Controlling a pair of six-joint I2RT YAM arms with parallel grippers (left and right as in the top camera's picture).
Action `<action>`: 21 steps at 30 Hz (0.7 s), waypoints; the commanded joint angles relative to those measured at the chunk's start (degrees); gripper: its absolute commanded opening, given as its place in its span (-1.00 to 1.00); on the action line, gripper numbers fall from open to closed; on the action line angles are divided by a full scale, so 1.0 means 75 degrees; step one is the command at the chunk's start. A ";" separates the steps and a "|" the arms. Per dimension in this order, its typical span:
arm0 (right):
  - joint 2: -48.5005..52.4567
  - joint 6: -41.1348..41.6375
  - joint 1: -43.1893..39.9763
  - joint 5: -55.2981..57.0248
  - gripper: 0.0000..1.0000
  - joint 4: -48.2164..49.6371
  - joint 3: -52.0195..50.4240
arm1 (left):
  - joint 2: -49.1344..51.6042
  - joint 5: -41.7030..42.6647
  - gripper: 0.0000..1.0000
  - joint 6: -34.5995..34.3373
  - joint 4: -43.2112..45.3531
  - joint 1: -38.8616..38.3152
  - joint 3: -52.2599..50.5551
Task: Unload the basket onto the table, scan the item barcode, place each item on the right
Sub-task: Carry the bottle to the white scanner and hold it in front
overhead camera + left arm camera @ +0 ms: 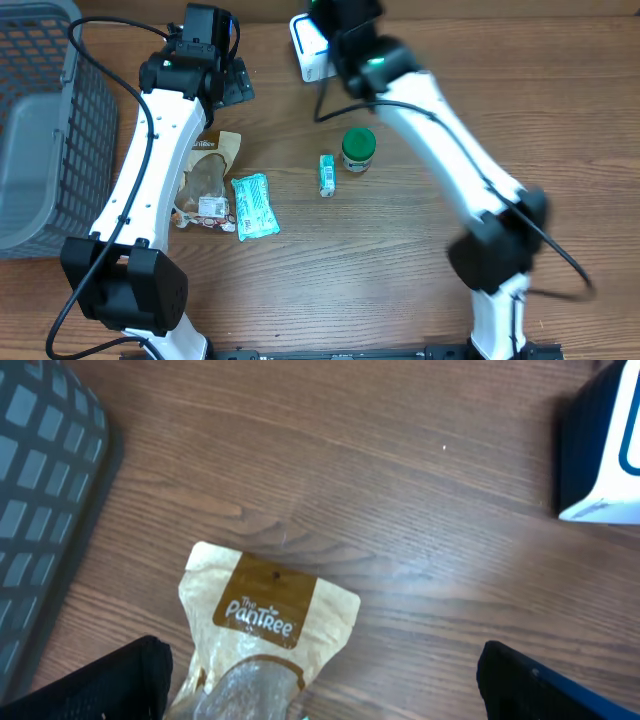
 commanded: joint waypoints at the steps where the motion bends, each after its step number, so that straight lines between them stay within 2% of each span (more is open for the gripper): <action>1: -0.1224 0.2317 -0.0731 -0.0111 -0.25 -0.1638 0.0143 | -0.0114 -0.0131 0.99 0.0087 0.0020 -0.0023 0.0093; 5: -0.1606 0.3969 -0.1880 -0.1396 -0.26 -0.4322 0.0143 | -0.0114 -0.0131 0.99 0.0087 0.0017 -0.0023 0.0093; 10: -0.1510 0.4462 -0.3311 -0.2690 -0.25 -0.5846 -0.0163 | -0.0111 -0.0131 0.99 0.0087 0.0017 -0.0023 0.0093; 14: -0.1510 0.4459 -0.4511 -0.3716 -0.25 -0.6464 -0.1183 | -0.0114 -0.0131 0.99 0.0087 0.0017 -0.0023 0.0093; 21: -0.1510 0.4398 -0.5231 -0.3681 -0.14 -0.5761 -0.3075 | -0.0114 -0.0131 0.99 0.0087 0.0017 -0.0023 0.0093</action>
